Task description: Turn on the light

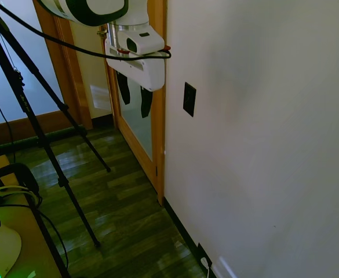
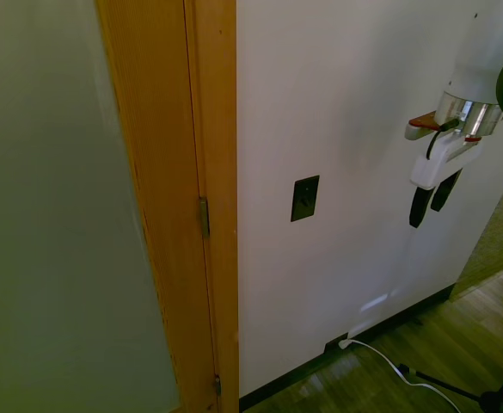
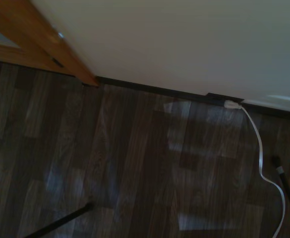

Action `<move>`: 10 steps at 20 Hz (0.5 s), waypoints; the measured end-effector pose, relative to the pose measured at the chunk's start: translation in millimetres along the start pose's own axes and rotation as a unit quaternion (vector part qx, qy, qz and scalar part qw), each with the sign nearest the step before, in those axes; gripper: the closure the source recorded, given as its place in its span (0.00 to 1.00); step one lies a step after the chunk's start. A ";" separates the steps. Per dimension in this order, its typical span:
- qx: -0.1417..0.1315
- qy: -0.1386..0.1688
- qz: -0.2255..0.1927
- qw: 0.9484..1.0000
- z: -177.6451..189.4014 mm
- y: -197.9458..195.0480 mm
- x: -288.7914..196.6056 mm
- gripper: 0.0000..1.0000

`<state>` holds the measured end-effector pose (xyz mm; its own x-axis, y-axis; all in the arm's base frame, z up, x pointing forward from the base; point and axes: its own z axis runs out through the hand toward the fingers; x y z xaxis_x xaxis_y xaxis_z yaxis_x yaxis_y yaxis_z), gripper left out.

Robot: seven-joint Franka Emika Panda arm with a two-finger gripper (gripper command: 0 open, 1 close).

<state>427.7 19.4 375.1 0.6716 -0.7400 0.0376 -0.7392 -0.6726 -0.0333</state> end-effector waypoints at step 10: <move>0.071 0.060 0.049 0.994 36.3 -78.8 12.0 0.00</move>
<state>495.9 63.3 342.0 0.5802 -0.8012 0.1466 -0.7800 -0.5984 -0.1833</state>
